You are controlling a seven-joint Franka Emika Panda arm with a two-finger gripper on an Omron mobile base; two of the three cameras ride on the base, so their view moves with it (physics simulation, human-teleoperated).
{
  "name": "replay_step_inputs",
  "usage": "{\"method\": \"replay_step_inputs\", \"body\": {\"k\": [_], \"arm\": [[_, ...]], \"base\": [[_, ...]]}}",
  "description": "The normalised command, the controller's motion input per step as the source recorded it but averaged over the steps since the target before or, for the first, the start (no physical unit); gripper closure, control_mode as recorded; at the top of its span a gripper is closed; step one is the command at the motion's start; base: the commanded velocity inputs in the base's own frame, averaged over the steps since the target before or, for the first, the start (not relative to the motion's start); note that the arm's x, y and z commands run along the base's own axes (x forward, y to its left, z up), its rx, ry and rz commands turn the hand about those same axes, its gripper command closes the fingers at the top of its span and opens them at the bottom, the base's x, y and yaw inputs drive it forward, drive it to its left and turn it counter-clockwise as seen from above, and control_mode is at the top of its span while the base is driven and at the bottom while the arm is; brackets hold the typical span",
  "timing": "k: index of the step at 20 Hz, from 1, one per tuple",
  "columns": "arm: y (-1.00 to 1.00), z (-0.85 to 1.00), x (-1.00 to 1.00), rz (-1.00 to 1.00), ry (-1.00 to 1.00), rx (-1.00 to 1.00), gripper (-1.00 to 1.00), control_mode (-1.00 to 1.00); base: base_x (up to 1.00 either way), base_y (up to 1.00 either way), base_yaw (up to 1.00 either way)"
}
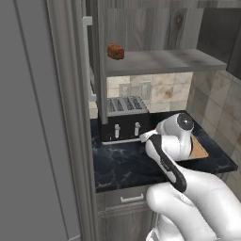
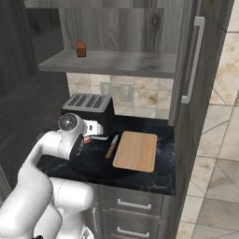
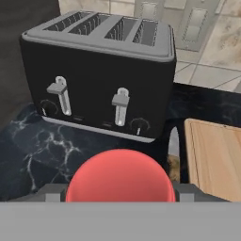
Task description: Pick the bread, place it on the cutting board, pick the jam, place it on the counter, and close the cabinet.
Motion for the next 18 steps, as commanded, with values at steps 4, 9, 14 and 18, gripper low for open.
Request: {"method": "replay_step_inputs", "body": {"k": [4, 9, 14, 18], "arm": [[0.03, -0.35, 0.37, 0.0, 0.0, 0.0, 1.0, -1.0], [0.03, -0.38, 0.31, 0.0, 0.0, 0.0, 1.0, -1.0], [0.04, -0.47, 0.13, 0.0, 0.0, 0.0, 1.0, -1.0], [0.05, -0.52, 0.05, 0.0, 0.0, 0.0, 1.0, -1.0]], "base": [[0.0, 0.0, 0.0], [0.0, 0.0, 0.0], [0.0, 0.0, 0.0], [0.0, 0.0, 0.0]]}}
